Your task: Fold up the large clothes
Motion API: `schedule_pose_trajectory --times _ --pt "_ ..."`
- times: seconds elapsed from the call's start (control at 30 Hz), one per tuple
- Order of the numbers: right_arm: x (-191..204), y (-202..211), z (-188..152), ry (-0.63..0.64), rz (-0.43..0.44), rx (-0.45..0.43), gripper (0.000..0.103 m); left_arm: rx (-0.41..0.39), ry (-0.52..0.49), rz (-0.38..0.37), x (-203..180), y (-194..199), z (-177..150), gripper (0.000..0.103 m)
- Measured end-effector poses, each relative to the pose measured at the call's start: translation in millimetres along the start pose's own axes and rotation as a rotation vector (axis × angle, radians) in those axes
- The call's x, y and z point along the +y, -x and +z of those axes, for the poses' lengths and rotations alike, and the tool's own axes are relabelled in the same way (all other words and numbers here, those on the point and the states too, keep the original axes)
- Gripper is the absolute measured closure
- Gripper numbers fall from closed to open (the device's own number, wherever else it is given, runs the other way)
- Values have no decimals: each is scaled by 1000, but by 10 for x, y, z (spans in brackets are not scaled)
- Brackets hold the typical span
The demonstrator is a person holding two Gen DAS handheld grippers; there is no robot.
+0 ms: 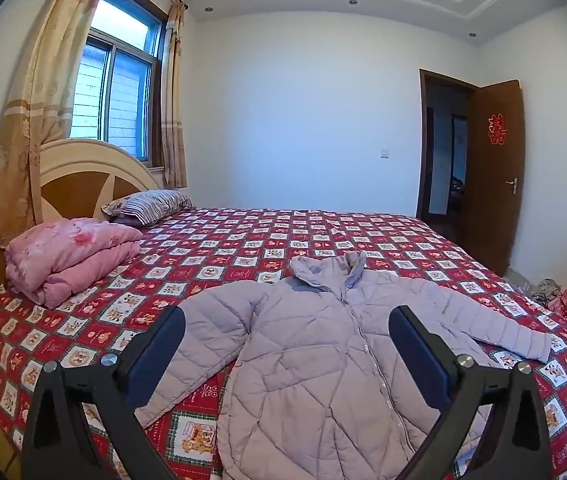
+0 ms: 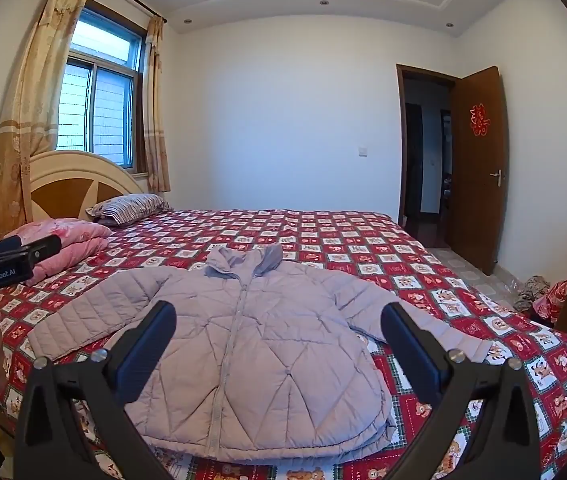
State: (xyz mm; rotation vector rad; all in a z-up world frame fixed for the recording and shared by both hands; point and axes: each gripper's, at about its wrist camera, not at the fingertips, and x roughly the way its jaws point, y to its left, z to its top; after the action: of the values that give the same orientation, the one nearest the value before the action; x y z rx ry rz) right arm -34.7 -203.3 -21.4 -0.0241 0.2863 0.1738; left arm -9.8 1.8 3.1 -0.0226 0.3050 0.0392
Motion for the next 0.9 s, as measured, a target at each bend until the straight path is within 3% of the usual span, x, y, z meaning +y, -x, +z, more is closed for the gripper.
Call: schedule_pose_trajectory --times 0.9 --pt "38 10 -22 5 10 5 0 -23 5 -1 22 46 2 1"
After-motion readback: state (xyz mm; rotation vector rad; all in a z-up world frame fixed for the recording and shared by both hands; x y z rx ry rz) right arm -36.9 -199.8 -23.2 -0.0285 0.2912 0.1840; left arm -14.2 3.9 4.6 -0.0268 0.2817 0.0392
